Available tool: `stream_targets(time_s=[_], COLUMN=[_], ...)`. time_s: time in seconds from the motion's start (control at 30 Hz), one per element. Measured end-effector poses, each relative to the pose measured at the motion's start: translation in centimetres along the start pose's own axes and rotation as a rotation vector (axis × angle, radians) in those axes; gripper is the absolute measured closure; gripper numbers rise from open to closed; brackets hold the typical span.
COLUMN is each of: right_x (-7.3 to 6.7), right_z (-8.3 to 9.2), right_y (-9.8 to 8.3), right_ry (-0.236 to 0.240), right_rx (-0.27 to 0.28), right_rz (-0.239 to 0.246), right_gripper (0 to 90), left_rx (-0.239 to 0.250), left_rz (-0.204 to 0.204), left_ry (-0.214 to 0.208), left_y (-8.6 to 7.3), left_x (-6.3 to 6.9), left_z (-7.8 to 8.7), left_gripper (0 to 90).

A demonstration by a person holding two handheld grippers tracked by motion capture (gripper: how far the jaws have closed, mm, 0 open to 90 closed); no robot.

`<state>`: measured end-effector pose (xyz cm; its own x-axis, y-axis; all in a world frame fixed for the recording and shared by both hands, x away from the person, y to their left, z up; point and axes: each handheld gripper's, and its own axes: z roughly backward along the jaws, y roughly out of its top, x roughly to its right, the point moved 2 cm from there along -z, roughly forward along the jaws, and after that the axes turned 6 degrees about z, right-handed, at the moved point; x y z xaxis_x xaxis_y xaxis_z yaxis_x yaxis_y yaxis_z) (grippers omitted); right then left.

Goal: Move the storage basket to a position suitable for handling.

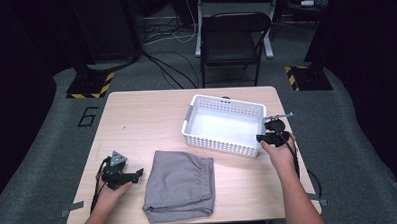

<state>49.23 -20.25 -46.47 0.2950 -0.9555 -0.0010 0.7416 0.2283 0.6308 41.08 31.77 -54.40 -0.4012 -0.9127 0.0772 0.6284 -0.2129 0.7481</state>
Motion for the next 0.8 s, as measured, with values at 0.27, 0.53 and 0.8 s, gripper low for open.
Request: stream_targets(time_s=[0.27, 0.53, 0.8], right_x=[-1.9, -3.8, -4.7], right_z=[-1.1, -2.1, -2.7], right_y=[1.4, 2.7, 3.4], right_ry=[0.036, 0.054, 0.058], right_rx=[-0.007, -0.012, -0.002], right_rz=[0.025, 0.071, 0.131], right_gripper=[58.7, 58.8, 58.8], left_rx=[0.0, 0.0, 0.0], left_rz=[-0.001, -0.001, -0.001], left_ry=[0.0, 0.0, 0.0], left_y=[0.0, 0.0, 0.0], left_x=[0.0, 0.0, 0.0], left_z=[0.0, 0.0, 0.0], left_gripper=[14.8, 14.8, 14.8])
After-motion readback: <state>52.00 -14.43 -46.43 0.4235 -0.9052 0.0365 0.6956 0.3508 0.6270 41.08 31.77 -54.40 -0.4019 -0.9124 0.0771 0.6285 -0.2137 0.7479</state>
